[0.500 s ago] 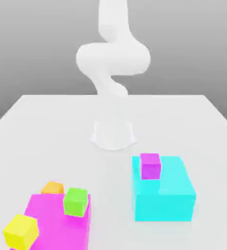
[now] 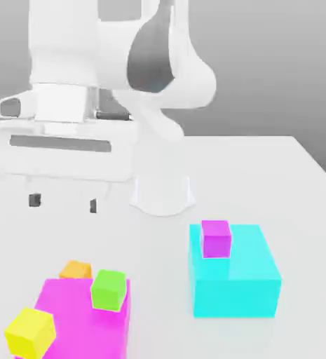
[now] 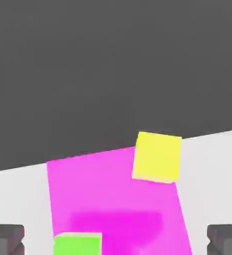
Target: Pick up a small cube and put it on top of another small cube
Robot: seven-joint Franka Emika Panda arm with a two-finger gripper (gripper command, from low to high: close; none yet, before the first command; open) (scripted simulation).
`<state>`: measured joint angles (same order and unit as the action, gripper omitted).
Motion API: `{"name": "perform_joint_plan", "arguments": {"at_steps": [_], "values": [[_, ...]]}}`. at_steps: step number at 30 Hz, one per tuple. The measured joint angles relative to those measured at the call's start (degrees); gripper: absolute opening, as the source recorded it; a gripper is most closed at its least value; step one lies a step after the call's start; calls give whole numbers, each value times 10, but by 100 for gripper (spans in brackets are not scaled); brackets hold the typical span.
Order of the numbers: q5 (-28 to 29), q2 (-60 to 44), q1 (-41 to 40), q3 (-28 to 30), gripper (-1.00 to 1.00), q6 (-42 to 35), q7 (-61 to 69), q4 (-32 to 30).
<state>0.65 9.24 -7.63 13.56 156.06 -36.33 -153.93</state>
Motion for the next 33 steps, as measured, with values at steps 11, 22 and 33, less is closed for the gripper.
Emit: {"name": "perform_joint_plan", "arguments": {"at_steps": [11, 22, 33], "values": [[-132, -232, -98, -59, 0, 164, 129, -48], [-120, -234, -112, -71, -100, 166, 121, -49], [-30, -150, -90, -42, -100, -13, 96, 42]]}}
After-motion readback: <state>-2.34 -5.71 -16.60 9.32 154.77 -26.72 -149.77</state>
